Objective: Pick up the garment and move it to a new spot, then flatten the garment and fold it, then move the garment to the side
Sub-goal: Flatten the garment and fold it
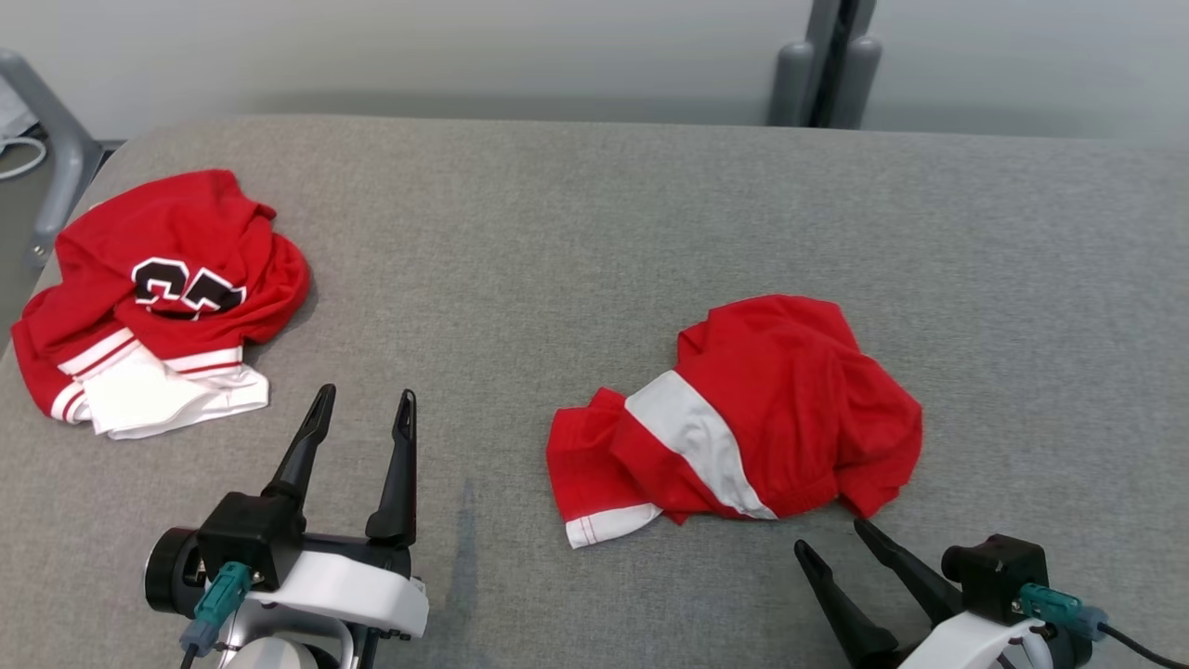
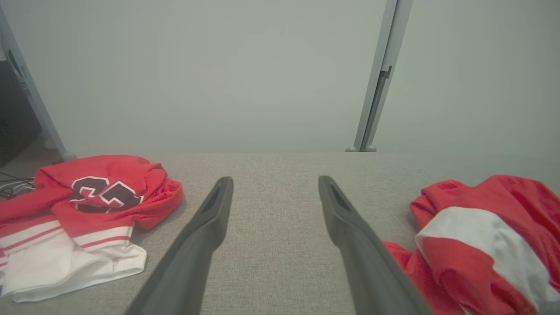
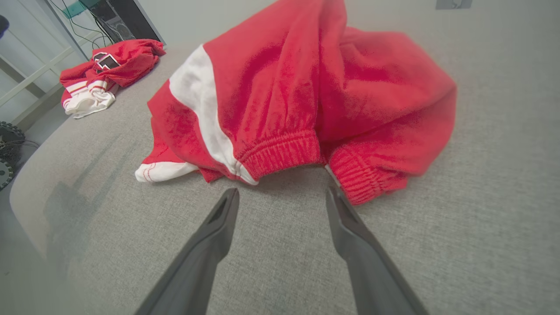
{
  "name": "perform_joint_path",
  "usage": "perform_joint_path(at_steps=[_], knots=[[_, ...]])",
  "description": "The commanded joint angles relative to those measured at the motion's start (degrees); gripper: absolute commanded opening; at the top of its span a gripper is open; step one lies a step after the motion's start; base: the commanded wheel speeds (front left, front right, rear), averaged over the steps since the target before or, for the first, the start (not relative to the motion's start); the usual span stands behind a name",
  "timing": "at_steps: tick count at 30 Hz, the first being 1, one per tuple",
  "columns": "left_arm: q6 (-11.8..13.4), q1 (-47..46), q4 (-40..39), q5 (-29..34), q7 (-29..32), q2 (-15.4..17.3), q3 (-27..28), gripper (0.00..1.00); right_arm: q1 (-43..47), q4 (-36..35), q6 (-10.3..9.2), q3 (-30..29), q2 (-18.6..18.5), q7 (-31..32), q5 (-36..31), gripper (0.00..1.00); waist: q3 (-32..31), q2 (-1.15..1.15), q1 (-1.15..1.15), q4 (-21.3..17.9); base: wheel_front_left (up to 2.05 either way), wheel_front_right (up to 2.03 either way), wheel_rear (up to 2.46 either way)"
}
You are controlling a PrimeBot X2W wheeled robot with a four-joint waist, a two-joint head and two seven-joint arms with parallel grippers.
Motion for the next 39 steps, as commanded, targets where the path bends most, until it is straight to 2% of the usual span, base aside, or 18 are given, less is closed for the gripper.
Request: perform_joint_path(at_steps=[1,10,11,12,13,19,24,29,33,39], knots=[[-0.37,-1.20,0.59,-0.28,-0.51,-0.22,0.04,1.00,-0.99,0.67,0.01,0.69,-0.78,0.61,0.96,1.00,1.38,0.00,0.00,1.49,0.00,0.00,0.00],[-0.99,-2.91,2.50,-0.11,-1.74,-1.16,-0.26,1.00,-7.17,5.91,0.01,5.43,-1.22,-1.48,6.22,1.00,3.10,0.00,0.00,2.46,0.00,0.00,0.00],[-1.12,-3.15,2.69,-0.10,-1.77,-1.17,-0.28,1.00,-7.98,6.35,0.01,6.01,-1.34,-2.04,6.90,0.89,3.17,0.00,0.00,2.45,0.00,0.00,0.00],[-1.09,-3.44,2.79,-0.07,-1.76,-1.19,-0.31,1.00,-8.55,6.56,0.02,6.74,-1.38,-2.42,7.83,0.40,3.23,0.00,0.00,2.42,0.00,0.00,0.00],[-1.14,-3.67,2.92,-0.07,-1.80,-1.18,-0.26,1.00,-8.92,6.61,0.01,6.89,-1.52,-3.04,8.61,0.00,3.26,0.00,0.00,2.36,0.00,0.00,0.00],[-0.94,-3.57,3.21,-0.14,-2.18,-0.95,0.20,1.00,-9.93,4.66,0.02,8.89,-4.09,-2.68,13.09,0.00,3.42,0.00,0.00,1.45,0.00,0.00,0.00],[-0.51,-3.53,3.02,-0.03,-2.29,-0.91,0.59,1.00,-10.23,-2.48,0.01,8.31,-9.08,0.92,20.16,0.00,3.60,0.00,0.00,-0.17,0.00,0.00,0.00],[-0.52,-3.54,3.03,-0.16,-2.54,-0.78,0.71,1.00,-9.85,-9.97,0.01,4.10,-16.50,9.45,26.45,0.00,3.52,0.00,0.00,-1.71,0.00,0.00,0.00],[-0.50,-3.62,3.12,-0.02,-2.64,-0.88,0.49,1.00,-9.28,-13.07,0.01,-0.41,-21.51,17.84,29.84,0.00,3.54,0.00,0.00,-2.39,0.00,0.00,0.00],[-0.75,-4.23,3.26,0.11,-2.78,-1.13,0.03,1.00,-9.02,-12.39,0.01,-4.37,-24.74,28.04,31.30,0.00,4.17,0.00,0.00,-2.42,0.00,0.00,0.00]])
